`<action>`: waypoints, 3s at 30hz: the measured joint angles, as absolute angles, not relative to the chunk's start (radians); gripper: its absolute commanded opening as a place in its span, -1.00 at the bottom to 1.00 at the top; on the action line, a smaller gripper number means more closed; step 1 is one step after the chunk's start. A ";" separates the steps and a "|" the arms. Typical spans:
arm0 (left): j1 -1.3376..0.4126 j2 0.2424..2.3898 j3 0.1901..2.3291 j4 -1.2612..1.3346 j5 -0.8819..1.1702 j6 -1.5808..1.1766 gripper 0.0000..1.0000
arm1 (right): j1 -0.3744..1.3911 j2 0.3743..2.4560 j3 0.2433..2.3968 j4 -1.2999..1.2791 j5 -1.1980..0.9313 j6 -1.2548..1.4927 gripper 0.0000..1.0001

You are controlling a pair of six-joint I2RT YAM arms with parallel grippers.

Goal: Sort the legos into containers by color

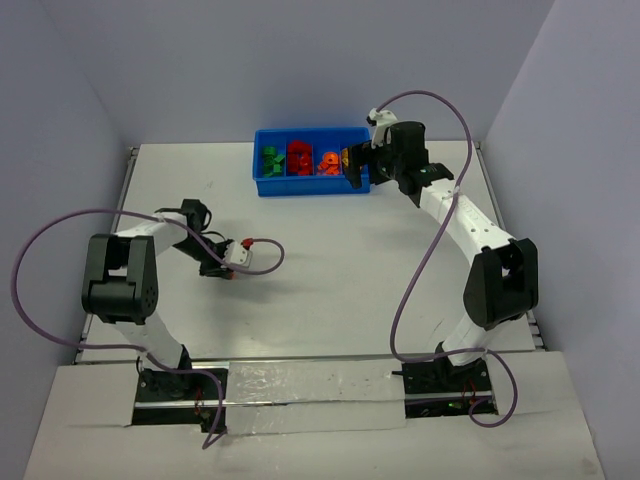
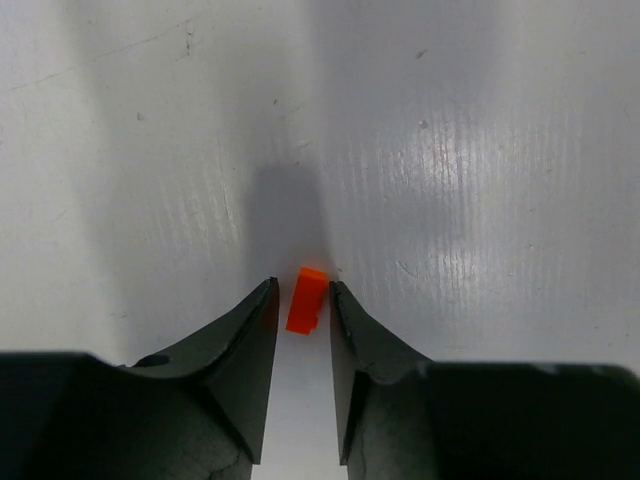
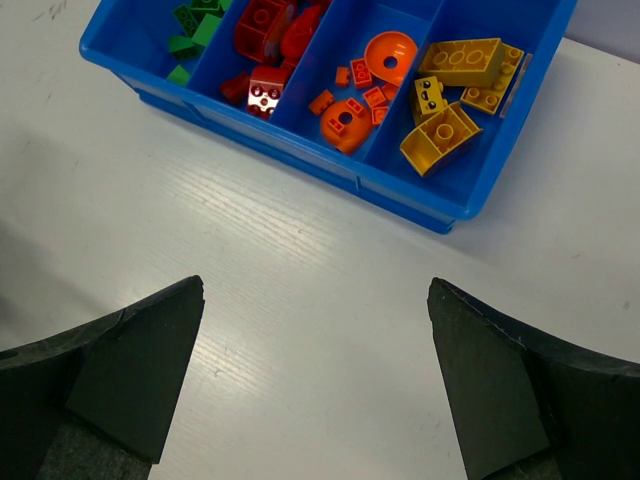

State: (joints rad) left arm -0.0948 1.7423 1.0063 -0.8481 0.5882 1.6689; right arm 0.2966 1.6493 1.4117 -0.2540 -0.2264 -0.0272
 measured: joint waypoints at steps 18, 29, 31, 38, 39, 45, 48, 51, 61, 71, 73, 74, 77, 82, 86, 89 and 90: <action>-0.228 1.676 0.999 -0.713 0.547 1.489 -1.00 | 0.267 1.614 1.378 -0.262 -0.230 -0.050 1.00; -0.447 1.881 1.643 -0.321 0.532 0.592 -1.00 | 0.118 1.514 1.281 -0.263 -0.237 -0.045 0.99; -0.464 1.969 1.757 -0.245 0.496 0.461 -1.00 | 0.094 1.500 1.265 -0.263 -0.238 -0.044 1.00; -0.485 2.336 2.133 -0.086 0.386 0.155 -1.00 | 0.039 1.478 1.233 -0.267 -0.251 -0.038 1.00; -0.485 2.371 2.159 -0.075 0.368 0.131 -1.00 | 0.034 1.476 1.232 -0.266 -0.255 -0.037 1.00; -0.490 2.487 2.179 -0.008 0.273 0.080 -1.00 | 0.017 1.470 1.224 -0.263 -0.266 -0.023 1.00; -0.492 2.514 2.180 0.012 0.241 0.081 -0.84 | 0.017 1.470 1.219 -0.263 -0.274 -0.017 1.00; -0.492 2.526 2.180 0.017 0.222 0.087 -0.49 | 0.017 1.470 1.218 -0.262 -0.280 -0.015 0.99; -0.492 2.531 2.188 0.018 0.213 0.107 0.67 | 0.017 1.470 1.217 -0.262 -0.287 -0.014 1.00; -0.495 2.379 2.159 -0.101 0.177 0.080 0.99 | 0.016 1.450 1.212 -0.264 -0.299 -0.013 1.00; -0.496 2.242 2.033 -0.160 0.141 0.063 0.98 | 0.016 1.418 1.190 -0.265 -0.301 -0.013 1.00; -0.496 2.164 1.971 -0.185 0.121 0.053 0.99 | 0.016 1.396 1.177 -0.269 -0.302 -0.014 1.00; -0.490 1.910 1.787 -0.250 0.065 -0.014 0.99 | 0.016 1.328 1.132 -0.274 -0.309 -0.016 1.00; -0.418 1.592 1.597 -0.354 0.045 -0.126 0.98 | 0.016 1.222 1.018 -0.266 -0.320 -0.016 1.00; -0.332 1.387 1.330 -0.412 0.015 -0.134 0.98 | 0.016 1.137 0.886 -0.260 -0.316 -0.016 1.00; -0.265 1.260 1.125 -0.448 0.027 -0.122 0.98 | 0.026 1.095 0.813 -0.256 -0.271 0.005 1.00; -0.242 1.224 1.068 -0.460 0.026 -0.118 0.98 | 0.032 1.085 0.794 -0.253 -0.248 0.016 1.00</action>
State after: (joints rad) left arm -0.2420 1.2245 1.0676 -0.4596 0.0257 -0.1185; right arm 0.0318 1.0847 0.7942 -0.2527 -0.2479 0.0157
